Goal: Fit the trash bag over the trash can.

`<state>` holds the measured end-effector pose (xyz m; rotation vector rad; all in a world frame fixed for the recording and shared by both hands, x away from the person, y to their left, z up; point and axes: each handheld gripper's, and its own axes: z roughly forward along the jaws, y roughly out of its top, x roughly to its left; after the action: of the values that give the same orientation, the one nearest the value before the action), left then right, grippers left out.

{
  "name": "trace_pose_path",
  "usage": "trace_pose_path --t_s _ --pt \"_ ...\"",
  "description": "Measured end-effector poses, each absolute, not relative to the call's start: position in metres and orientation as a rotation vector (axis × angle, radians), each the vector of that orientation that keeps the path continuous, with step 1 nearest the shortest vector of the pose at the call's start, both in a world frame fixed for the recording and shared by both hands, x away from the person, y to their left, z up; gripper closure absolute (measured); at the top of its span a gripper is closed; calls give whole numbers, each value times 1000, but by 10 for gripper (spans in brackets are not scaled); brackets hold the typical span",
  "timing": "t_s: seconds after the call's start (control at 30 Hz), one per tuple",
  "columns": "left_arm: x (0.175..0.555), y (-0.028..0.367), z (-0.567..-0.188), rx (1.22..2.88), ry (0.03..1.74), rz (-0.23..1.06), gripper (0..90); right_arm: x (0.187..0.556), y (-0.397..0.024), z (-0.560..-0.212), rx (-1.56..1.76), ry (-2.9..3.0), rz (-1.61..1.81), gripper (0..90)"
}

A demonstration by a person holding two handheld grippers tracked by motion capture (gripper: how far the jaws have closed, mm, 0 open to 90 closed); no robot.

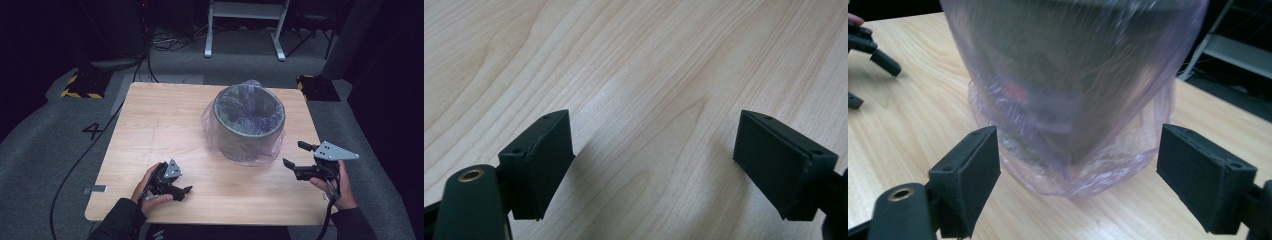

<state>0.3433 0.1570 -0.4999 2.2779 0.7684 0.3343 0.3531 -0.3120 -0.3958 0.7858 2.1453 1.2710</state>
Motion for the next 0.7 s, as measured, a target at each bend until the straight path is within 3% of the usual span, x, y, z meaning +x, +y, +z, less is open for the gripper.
trace_pose_path --t_s 0.7 --pt "346 161 -504 2246 776 312 121 366 -313 -354 793 2056 1281 166"
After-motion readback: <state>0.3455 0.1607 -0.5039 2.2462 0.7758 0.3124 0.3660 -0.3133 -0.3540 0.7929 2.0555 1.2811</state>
